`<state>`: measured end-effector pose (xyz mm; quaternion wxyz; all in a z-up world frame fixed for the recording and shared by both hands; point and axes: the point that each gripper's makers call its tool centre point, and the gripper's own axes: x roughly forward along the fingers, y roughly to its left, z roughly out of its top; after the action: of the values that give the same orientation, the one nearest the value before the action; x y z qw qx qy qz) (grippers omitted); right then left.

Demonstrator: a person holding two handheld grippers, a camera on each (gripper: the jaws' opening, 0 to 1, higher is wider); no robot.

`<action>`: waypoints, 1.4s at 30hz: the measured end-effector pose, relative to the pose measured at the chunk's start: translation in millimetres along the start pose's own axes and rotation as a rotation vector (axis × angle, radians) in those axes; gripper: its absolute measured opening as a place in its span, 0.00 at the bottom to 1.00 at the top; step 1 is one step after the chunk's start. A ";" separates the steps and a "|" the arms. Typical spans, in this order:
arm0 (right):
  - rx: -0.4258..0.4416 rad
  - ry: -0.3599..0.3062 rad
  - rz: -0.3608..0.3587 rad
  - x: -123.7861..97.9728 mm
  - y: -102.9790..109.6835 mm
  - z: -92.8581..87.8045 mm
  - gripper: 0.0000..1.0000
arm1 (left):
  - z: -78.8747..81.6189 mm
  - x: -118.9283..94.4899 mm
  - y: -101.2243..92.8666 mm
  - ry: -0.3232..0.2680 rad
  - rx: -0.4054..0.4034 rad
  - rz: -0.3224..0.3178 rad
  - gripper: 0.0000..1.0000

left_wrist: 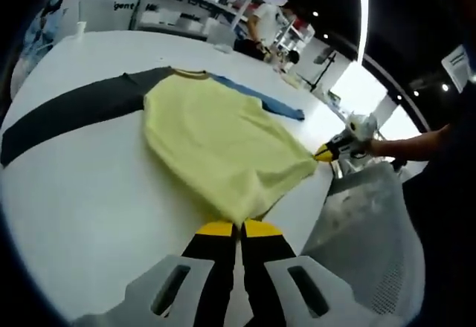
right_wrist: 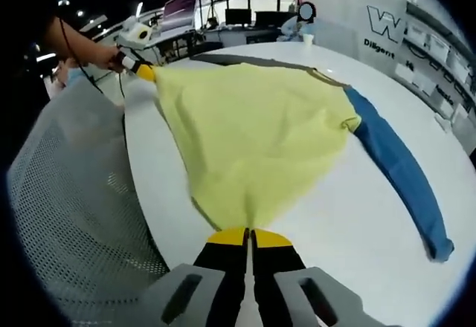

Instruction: Fold the garment on the visible template until the final outline fits inside the template.

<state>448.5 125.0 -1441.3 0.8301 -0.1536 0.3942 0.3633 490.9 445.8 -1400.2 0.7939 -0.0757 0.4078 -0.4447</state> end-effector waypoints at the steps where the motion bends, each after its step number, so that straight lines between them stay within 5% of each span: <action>1: 0.001 0.002 0.005 -0.7 0.9 -0.3 0.00 | -0.7 0.2 -0.9 0.002 0.000 -0.001 0.02; 24: -0.064 0.081 0.001 -12.8 1.9 -20.8 0.00 | -40.0 8.3 -10.7 0.144 -0.077 -0.054 0.02; 29: -0.059 0.069 -0.006 -11.6 1.6 -18.0 0.00 | -43.1 8.2 -8.8 0.145 -0.074 -0.053 0.02; 34: -0.101 0.028 -0.031 -11.6 -2.7 -9.8 0.00 | -34.6 9.2 1.5 0.080 0.044 0.013 0.02; 42: -0.080 -0.019 -0.042 -14.4 -8.0 0.6 0.12 | -39.2 1.7 2.3 0.082 0.024 0.009 0.15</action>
<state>448.6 112.8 -1430.1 0.8345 -0.1916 0.3680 0.3626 464.7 455.4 -1428.0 0.7792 -0.0462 0.4351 -0.4488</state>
